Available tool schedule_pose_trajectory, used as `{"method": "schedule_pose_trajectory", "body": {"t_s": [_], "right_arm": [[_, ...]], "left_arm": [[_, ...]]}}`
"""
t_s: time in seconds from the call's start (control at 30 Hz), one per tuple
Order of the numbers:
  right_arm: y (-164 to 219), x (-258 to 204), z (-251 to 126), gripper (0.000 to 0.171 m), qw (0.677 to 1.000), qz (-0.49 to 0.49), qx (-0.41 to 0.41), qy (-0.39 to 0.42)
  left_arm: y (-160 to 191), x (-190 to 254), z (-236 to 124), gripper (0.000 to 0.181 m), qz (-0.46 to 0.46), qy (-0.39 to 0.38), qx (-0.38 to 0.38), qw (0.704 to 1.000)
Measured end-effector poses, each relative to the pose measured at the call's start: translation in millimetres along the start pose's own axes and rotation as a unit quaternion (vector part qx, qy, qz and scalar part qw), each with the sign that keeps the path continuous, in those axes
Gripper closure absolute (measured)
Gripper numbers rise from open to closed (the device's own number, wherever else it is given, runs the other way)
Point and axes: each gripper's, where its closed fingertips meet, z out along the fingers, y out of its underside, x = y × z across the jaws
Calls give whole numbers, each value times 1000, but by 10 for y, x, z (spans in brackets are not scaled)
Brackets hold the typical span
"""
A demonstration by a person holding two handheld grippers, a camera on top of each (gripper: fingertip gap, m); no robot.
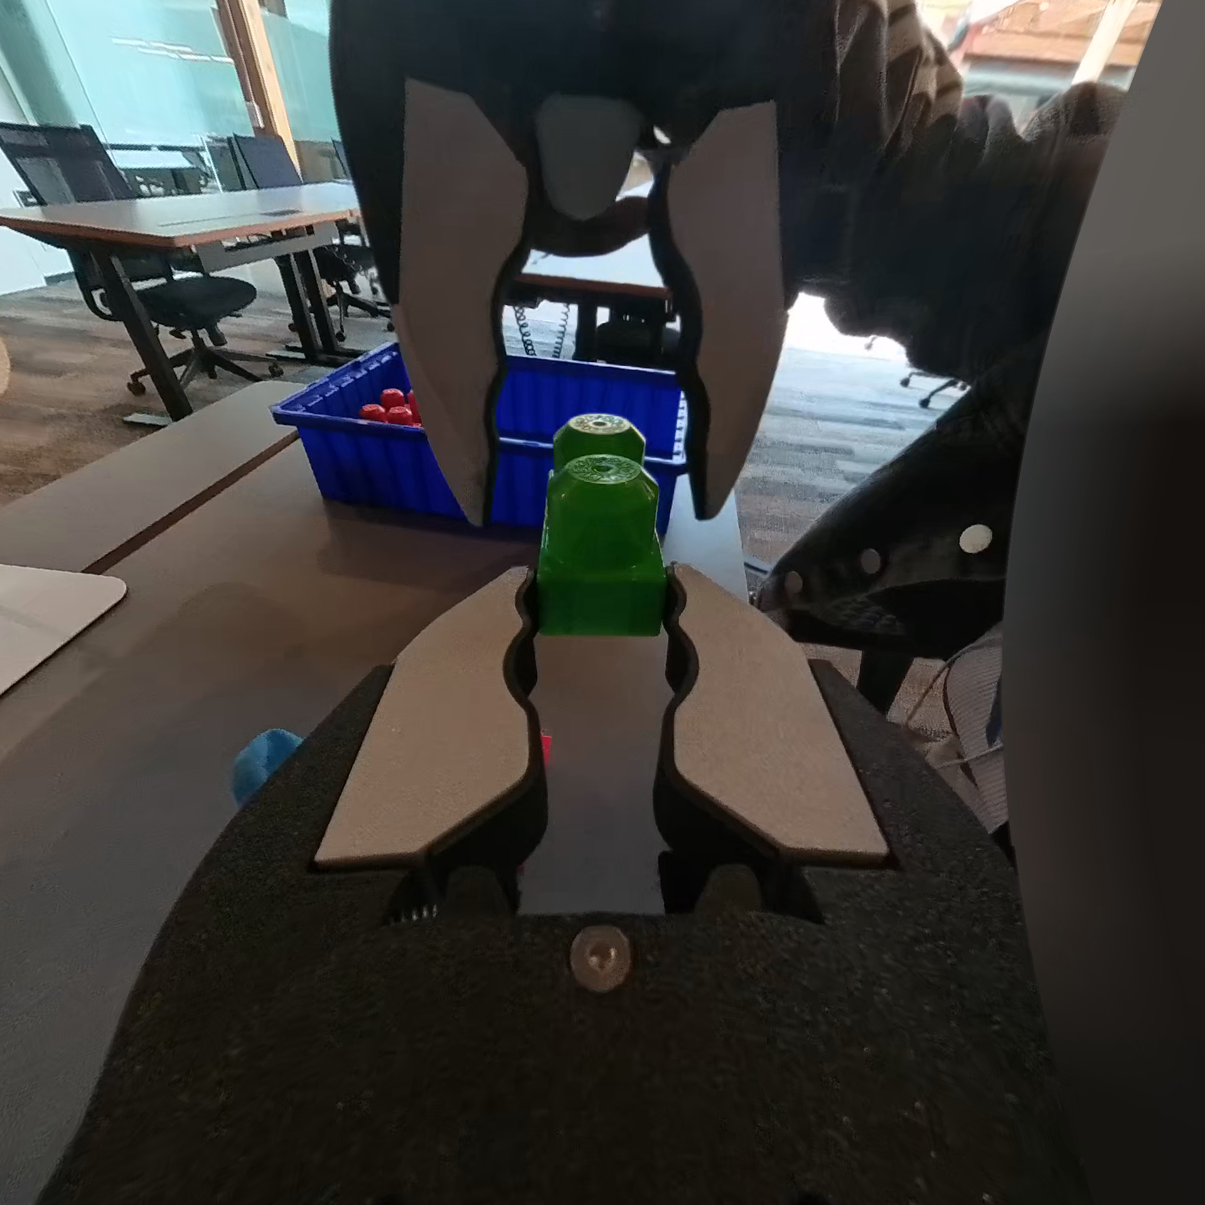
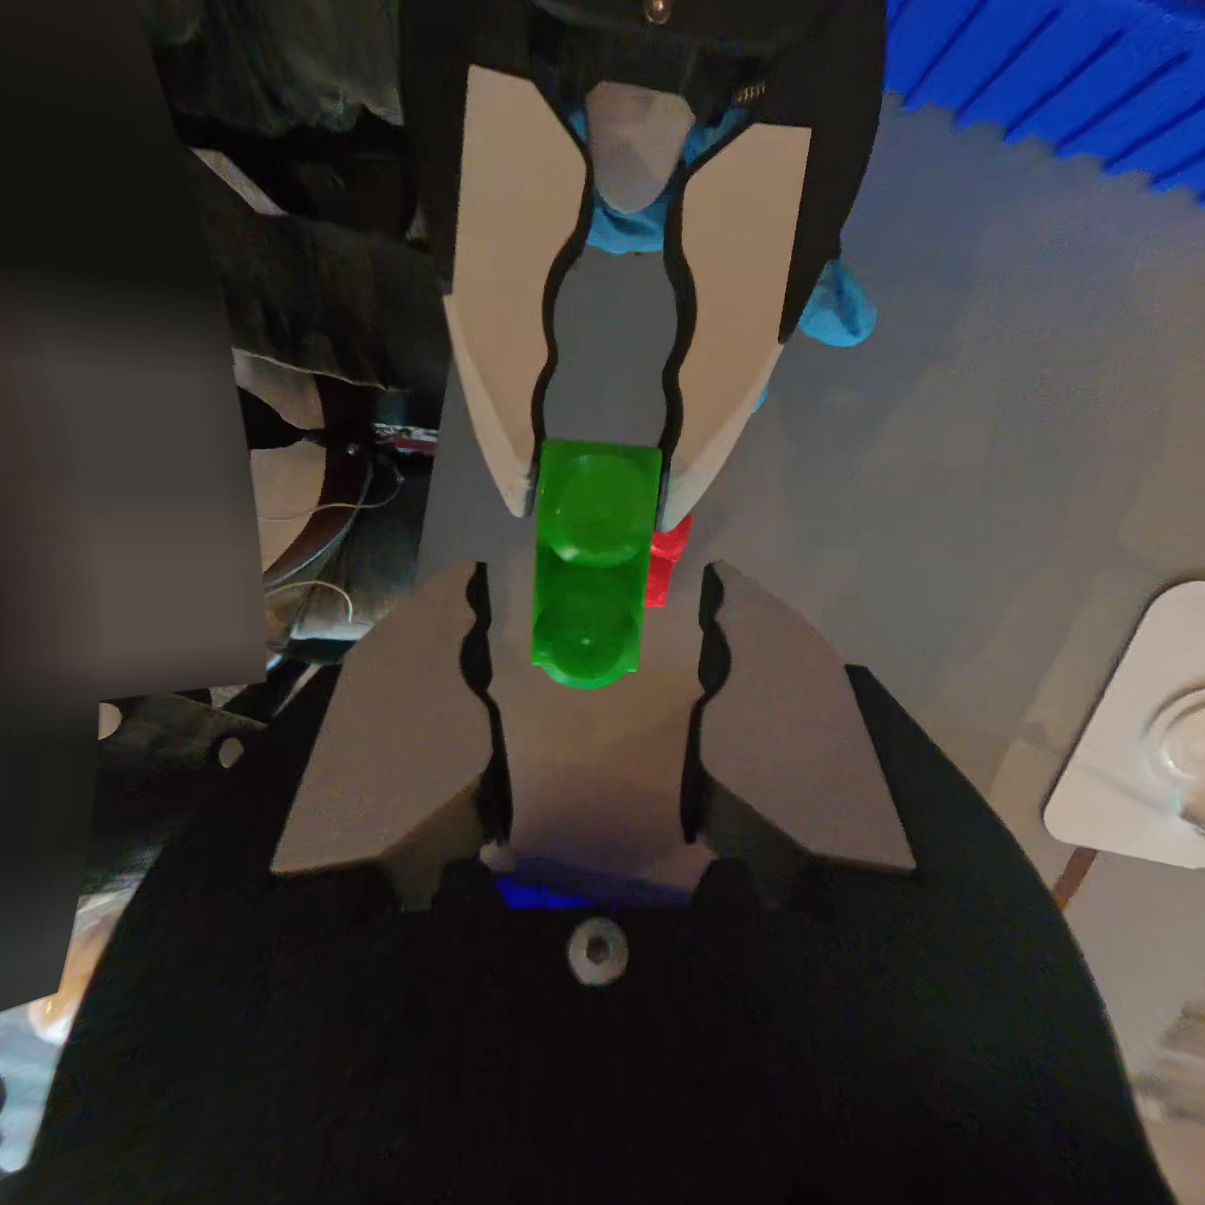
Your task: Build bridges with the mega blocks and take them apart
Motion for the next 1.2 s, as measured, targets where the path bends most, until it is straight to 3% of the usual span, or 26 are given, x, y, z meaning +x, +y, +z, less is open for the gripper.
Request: {"method": "schedule_pose_trajectory", "body": {"t_s": [0.2,0.33,0.4,0.57,0.6,0.63,0.87,1.03,1.2], "right_arm": [[-67,22,105,119,998,5,-56,-9],[-94,31,130,124,998,4,-61,-9],[-104,10,133,134,998,0,-63,-14],[-101,65,151,135,998,2,-57,3],[-76,93,159,135,998,3,-59,12],[-40,122,172,135,998,6,-63,22],[342,305,533,135,993,43,-84,70],[561,385,896,136,990,78,-79,85],[732,391,1187,136,989,80,-86,91]], "left_arm": [[-53,7,-60,146,5,-1,23,1000],[-67,15,-103,145,10,-2,27,1000],[-64,-5,-116,145,10,-6,28,1000],[-40,-51,-144,144,2,-14,22,1000],[-24,-81,-178,135,-3,-20,12,1000],[-6,-133,-236,128,-10,-35,-1,999],[-6,-550,-1012,131,-31,-224,-32,974],[13,-545,-1346,133,-31,-261,-22,965],[-11,-521,-1421,135,-27,-257,-8,966]]}}
